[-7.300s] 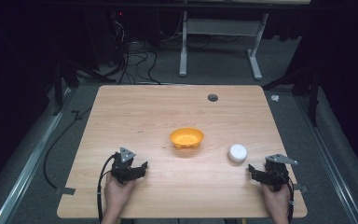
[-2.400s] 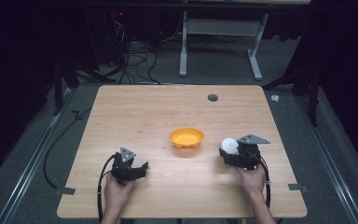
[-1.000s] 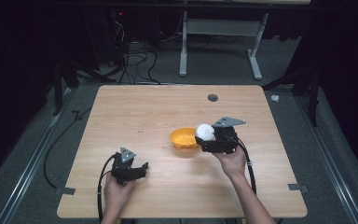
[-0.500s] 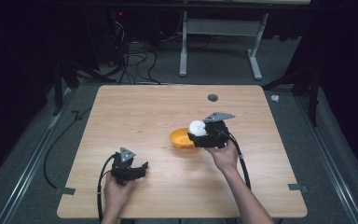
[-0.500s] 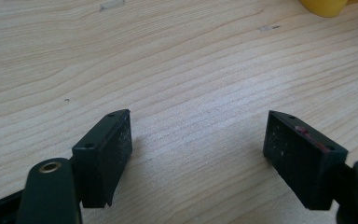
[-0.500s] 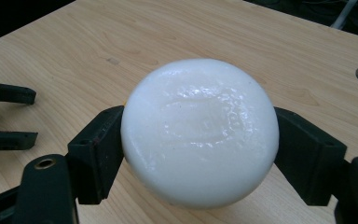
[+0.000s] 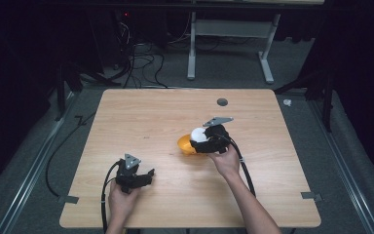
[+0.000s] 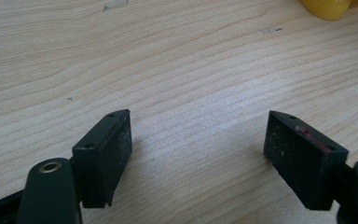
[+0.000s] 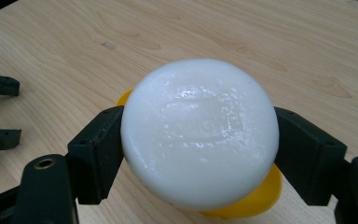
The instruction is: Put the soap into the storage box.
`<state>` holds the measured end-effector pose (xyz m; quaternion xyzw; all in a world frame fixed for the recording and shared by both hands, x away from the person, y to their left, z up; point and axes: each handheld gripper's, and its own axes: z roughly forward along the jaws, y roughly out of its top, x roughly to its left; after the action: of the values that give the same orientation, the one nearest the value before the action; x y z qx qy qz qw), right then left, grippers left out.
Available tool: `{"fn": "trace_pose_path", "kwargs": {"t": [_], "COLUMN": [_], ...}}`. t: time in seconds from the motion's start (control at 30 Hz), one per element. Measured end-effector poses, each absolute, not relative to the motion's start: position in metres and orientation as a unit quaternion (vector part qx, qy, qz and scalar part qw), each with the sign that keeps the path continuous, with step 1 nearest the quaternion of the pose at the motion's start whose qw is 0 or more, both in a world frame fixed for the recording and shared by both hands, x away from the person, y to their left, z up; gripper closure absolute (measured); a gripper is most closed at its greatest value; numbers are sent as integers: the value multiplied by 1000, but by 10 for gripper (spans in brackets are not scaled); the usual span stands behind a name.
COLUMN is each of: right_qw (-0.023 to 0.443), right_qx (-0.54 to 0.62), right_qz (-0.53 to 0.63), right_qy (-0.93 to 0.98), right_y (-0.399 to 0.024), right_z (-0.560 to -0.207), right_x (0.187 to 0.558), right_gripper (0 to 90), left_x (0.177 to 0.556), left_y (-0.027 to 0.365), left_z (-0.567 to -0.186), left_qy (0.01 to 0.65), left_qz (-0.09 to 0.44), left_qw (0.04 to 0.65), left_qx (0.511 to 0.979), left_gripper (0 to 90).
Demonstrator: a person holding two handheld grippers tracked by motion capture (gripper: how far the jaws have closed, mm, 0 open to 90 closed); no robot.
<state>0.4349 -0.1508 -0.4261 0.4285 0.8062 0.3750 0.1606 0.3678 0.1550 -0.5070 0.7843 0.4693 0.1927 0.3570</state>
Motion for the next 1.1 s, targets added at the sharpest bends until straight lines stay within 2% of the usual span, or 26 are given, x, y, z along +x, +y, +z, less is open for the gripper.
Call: {"fn": "trace_pose_path", "kwargs": {"t": [0.7,1.1], "right_qw": [168,176], "right_qx": [435,438], "right_qz": [329,385], "right_qy": [822,793], "right_y": [-139,-155], "right_z": [-446,-426], "right_x": [445,436], "right_gripper": [229,246], "left_x": [368,367], "left_y": [155,153], "left_z": [-507,-507], "left_qy": [470,466], "left_qz": [193,197], "left_qw": [357,350], "left_qx": [783,788], "left_gripper": [236,227]}}
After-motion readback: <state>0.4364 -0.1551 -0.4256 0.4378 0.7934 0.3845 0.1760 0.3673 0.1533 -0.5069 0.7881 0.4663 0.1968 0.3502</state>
